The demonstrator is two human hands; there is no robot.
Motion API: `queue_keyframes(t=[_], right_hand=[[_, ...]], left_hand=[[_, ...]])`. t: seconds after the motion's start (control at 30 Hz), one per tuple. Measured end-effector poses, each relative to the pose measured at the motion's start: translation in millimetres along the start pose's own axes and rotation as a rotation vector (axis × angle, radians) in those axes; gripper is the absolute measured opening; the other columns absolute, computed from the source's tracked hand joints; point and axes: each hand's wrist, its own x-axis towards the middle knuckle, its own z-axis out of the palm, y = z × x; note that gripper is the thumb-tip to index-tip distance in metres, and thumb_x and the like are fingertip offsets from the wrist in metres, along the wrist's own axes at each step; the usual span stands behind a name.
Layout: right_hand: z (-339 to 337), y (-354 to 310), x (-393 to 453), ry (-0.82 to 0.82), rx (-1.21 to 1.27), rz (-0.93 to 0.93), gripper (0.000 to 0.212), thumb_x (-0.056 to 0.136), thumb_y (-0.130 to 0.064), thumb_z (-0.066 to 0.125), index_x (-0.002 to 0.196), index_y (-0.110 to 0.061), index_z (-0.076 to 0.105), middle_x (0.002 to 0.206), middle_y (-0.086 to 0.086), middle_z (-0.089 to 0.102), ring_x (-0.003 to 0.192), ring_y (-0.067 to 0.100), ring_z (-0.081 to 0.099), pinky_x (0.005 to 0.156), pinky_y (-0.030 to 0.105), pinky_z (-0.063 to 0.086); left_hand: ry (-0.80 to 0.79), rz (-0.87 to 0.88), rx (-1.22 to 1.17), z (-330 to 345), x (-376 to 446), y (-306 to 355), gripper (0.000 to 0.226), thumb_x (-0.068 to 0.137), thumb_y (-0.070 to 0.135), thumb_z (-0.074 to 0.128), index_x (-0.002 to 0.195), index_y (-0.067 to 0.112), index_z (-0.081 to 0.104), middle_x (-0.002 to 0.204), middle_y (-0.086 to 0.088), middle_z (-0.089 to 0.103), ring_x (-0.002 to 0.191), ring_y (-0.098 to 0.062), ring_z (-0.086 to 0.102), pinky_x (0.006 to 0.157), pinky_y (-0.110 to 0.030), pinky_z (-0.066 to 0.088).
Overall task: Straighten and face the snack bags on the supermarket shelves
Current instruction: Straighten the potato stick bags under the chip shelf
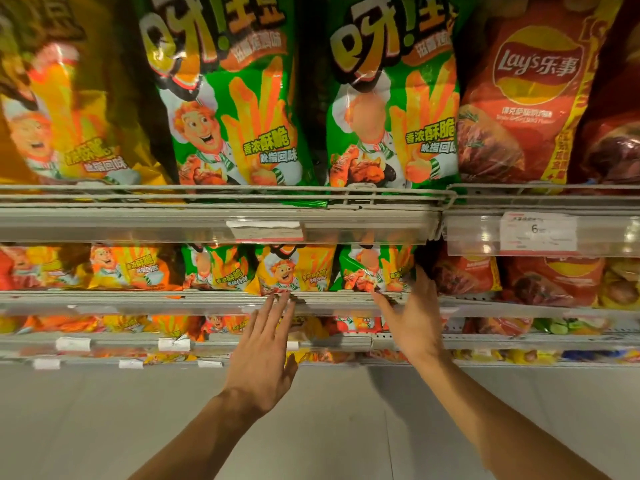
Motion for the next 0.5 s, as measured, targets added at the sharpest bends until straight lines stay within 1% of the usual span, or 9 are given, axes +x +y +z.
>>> queue_keyframes(t=[0.03, 0.1, 0.17, 0.2, 0.27, 0.33, 0.37, 0.43, 0.5], right_hand=[[2, -3, -9, 0.079, -0.021, -0.007, 0.075, 0.085, -0.024, 0.081, 0.145, 0.003, 0.044, 0.136, 0.020, 0.053, 0.128, 0.034, 0.047, 0.105, 0.036, 0.044], [8, -14, -27, 0.236, -0.086, 0.002, 0.063, 0.086, -0.015, 0.079, 0.138, 0.005, 0.050, 0.129, 0.023, 0.054, 0.122, 0.038, 0.048, 0.101, 0.049, 0.048], [18, -29, -41, 0.296, -0.100, -0.014, 0.052, 0.088, -0.017, 0.077, 0.129, 0.004, 0.055, 0.121, 0.023, 0.056, 0.115, 0.040, 0.050, 0.098, 0.051, 0.044], [25, -40, -47, 0.275, -0.066, -0.031, 0.048, 0.089, -0.020, 0.076, 0.127, 0.004, 0.057, 0.120, 0.022, 0.057, 0.114, 0.041, 0.051, 0.098, 0.050, 0.043], [39, -64, -53, 0.171, 0.042, -0.048, 0.052, 0.090, -0.029, 0.074, 0.129, 0.001, 0.058, 0.125, 0.017, 0.058, 0.120, 0.036, 0.051, 0.102, 0.044, 0.043], [55, -90, -54, 0.073, 0.118, -0.048, 0.072, 0.084, -0.046, 0.073, 0.138, -0.001, 0.054, 0.132, 0.014, 0.056, 0.125, 0.029, 0.048, 0.105, 0.034, 0.041], [62, -101, -52, 0.036, 0.150, -0.029, 0.086, 0.078, -0.055, 0.072, 0.142, -0.002, 0.050, 0.135, 0.013, 0.054, 0.127, 0.027, 0.047, 0.107, 0.034, 0.041], [75, -120, -43, -0.025, 0.242, 0.044, 0.108, 0.066, -0.067, 0.075, 0.150, -0.009, 0.039, 0.140, 0.010, 0.049, 0.129, 0.022, 0.045, 0.110, 0.036, 0.041], [86, -129, -30, -0.074, 0.354, 0.098, 0.120, 0.063, -0.065, 0.084, 0.156, -0.020, 0.023, 0.150, 0.008, 0.040, 0.135, 0.022, 0.043, 0.113, 0.037, 0.038]], left_hand=[[0.020, 0.012, -0.054, 1, -6, -6, 0.082, 0.099, 0.040, 0.043, 0.158, 0.020, -0.011, 0.164, 0.002, -0.023, 0.149, -0.018, -0.026, 0.119, -0.032, -0.016], [0.097, 0.012, -0.159, -2, -16, -21, 0.072, 0.097, 0.033, 0.051, 0.158, 0.017, 0.017, 0.167, 0.000, 0.003, 0.154, -0.021, -0.002, 0.125, -0.033, 0.006], [0.217, -0.041, -0.270, -7, -24, -37, 0.059, 0.091, 0.023, 0.062, 0.146, 0.013, 0.043, 0.157, -0.005, 0.032, 0.145, -0.025, 0.029, 0.118, -0.032, 0.028], [0.278, -0.084, -0.327, -11, -25, -47, 0.055, 0.089, 0.019, 0.065, 0.141, 0.012, 0.048, 0.150, -0.005, 0.039, 0.138, -0.025, 0.037, 0.113, -0.028, 0.031], [0.370, -0.165, -0.407, -20, -25, -68, 0.051, 0.088, 0.015, 0.065, 0.136, 0.010, 0.049, 0.142, -0.007, 0.041, 0.131, -0.026, 0.040, 0.109, -0.027, 0.032], [0.436, -0.209, -0.474, -30, -22, -90, 0.052, 0.089, 0.014, 0.064, 0.137, 0.004, 0.047, 0.141, -0.012, 0.040, 0.130, -0.029, 0.040, 0.106, -0.037, 0.040], [0.456, -0.230, -0.516, -37, -19, -100, 0.054, 0.089, 0.013, 0.065, 0.138, 0.002, 0.044, 0.141, -0.014, 0.039, 0.129, -0.030, 0.040, 0.104, -0.041, 0.043], [0.456, -0.252, -0.594, -52, -11, -118, 0.064, 0.089, 0.018, 0.070, 0.142, 0.002, 0.038, 0.140, -0.015, 0.038, 0.129, -0.029, 0.040, 0.107, -0.041, 0.041], [0.417, -0.239, -0.688, -66, 3, -134, 0.077, 0.085, 0.026, 0.077, 0.144, 0.004, 0.034, 0.139, -0.013, 0.040, 0.129, -0.027, 0.042, 0.111, -0.039, 0.038]])
